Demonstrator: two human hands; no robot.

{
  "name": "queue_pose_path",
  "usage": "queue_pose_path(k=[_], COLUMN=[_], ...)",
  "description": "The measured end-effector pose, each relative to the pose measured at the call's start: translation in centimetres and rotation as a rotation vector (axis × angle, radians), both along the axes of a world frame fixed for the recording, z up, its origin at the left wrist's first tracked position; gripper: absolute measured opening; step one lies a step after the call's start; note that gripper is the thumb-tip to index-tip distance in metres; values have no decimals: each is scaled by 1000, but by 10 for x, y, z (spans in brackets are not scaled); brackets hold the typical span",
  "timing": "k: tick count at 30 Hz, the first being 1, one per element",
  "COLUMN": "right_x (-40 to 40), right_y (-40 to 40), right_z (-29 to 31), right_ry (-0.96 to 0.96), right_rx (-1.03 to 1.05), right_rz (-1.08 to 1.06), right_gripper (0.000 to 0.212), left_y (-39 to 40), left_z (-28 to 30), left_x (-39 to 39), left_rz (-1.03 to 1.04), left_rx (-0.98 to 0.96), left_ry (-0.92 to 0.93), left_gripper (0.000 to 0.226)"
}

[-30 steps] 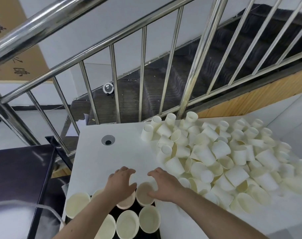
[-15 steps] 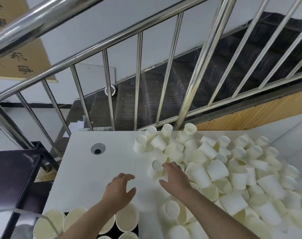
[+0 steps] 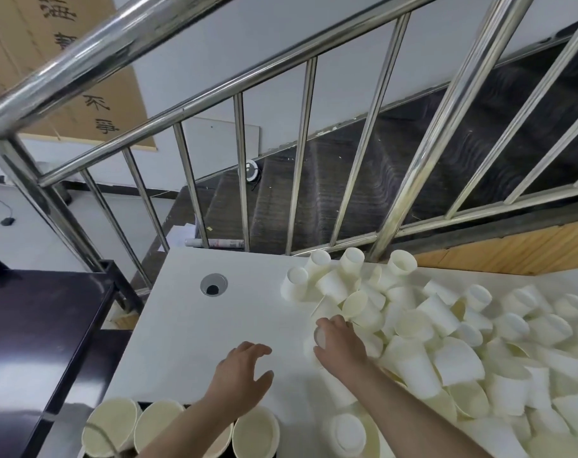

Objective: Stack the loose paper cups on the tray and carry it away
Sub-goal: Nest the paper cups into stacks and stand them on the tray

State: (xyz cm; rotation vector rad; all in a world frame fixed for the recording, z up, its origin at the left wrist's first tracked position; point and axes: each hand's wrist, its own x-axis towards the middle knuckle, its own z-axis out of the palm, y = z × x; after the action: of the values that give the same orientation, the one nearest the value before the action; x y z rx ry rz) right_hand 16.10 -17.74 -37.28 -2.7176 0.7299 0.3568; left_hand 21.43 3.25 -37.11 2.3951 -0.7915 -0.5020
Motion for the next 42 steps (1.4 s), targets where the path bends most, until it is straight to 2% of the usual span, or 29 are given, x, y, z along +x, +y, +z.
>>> queue_pose_path(k=[2, 4, 7, 8, 10, 12, 15, 17, 19, 21, 23, 29, 35, 38, 42], right_x=[-1, -3, -6, -7, -10, -15, -22, -26, -33, -44, -51, -33, 11, 24, 29], right_y=[-1, 0, 7, 10, 15, 18, 22, 21, 15, 6, -1, 2, 9, 12, 15], right_z=[1, 8, 26, 31, 38, 42, 43, 39, 32, 23, 14, 10, -1, -12, -22], right_ry=[-59, -182, -338, -331, -295, -285, -293, -337, -366, -305, -207, -100, 37, 91, 126], right_rx=[55, 217, 795, 1001, 1252, 1376, 1446, 1277, 860, 424, 220, 50, -71, -135, -123], right_rz=[-40, -149, -490, -599, -709, -763, -765, -703, -571, -381, -220, 41, 237, 293, 317], right_gripper=[42, 41, 23, 19, 21, 21, 21, 21, 21, 32, 46, 62, 75, 71, 56], left_y=[-3, -7, -14, -17, -23, -28, -30, -29, -27, -24, -19, -8, -5, -2, 4], left_z=[0, 2, 8, 11, 17, 21, 22, 22, 21, 20, 17, 16, 22, 24, 25], left_x=[0, 0, -2, -2, -3, -4, -6, -8, -8, -8, -6, -7, -5, -4, -1], left_rz=[7, 23, 79, 100, 145, 172, 176, 175, 170, 138, 107, 25, 5, 30, 76], left_rx=[-5, -44, -201, -258, -361, -441, -435, -420, -370, -275, -185, -22, 32, 44, 59], left_ry=[7, 33, 124, 168, 270, 337, 344, 329, 281, 216, 170, 11, -27, -29, -29], left_gripper=[43, 48, 68, 75, 83, 80, 77, 74, 70, 72, 76, 80, 80, 80, 80])
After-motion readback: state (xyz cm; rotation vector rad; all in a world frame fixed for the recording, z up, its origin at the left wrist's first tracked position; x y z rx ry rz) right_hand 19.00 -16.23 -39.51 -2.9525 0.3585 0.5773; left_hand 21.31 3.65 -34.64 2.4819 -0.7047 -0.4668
